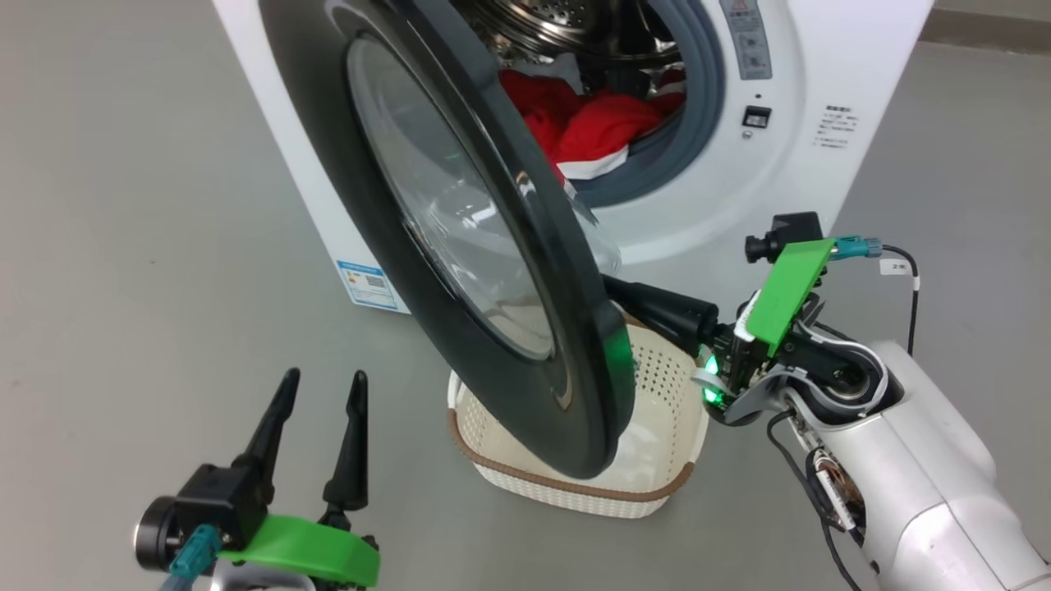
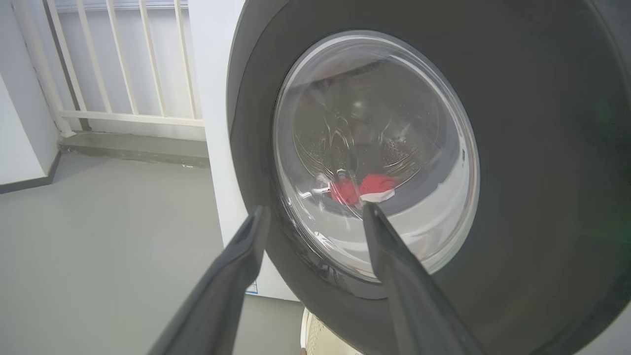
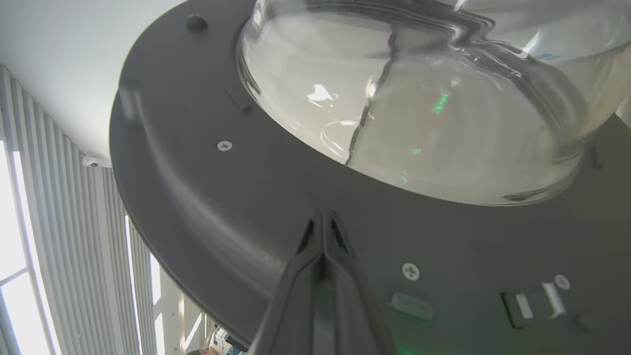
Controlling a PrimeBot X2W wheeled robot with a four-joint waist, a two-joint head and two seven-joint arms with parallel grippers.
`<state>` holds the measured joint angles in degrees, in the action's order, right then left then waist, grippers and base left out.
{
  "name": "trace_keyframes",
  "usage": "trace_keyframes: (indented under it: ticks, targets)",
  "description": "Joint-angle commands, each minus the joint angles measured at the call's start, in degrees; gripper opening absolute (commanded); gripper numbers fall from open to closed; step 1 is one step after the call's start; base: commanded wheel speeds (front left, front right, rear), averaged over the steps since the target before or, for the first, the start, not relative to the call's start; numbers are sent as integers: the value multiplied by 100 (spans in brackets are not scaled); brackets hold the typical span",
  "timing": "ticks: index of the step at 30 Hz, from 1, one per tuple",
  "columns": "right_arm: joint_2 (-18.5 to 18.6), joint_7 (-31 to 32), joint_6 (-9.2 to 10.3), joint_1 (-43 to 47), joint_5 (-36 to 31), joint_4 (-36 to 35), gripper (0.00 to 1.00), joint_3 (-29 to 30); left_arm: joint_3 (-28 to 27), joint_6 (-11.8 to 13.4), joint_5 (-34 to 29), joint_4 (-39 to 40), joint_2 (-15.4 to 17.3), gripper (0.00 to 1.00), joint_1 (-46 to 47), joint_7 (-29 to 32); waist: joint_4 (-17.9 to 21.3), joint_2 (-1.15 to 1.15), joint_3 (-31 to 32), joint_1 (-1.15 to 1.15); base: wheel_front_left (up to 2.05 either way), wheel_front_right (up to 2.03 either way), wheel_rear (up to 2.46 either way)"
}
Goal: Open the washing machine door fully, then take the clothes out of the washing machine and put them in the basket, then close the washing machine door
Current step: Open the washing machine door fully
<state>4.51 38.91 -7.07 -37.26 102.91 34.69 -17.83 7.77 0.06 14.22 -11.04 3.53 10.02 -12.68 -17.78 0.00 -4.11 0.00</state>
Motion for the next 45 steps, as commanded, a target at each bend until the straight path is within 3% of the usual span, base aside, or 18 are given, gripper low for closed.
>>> trace_keyframes:
  ticks: [1, 24, 45]
  targets:
    - [-161, 8, -42, 59, 49, -232, 0, -153, -198, 73, 37, 181, 128, 100, -14, -1, -132, 0, 86, 0, 0, 0, 0]
    - [-163, -329, -42, 242, 167, -351, 0, -1154, -98, 242, 146, 461, 162, 100, -315, 162, -955, 0, 403, 0, 0, 0, 0]
    - [-163, -543, -42, 25, 581, -286, 0, -2065, -121, 311, 251, 627, 244, 100, -542, 46, -1047, 0, 413, 0, 0, 0, 0]
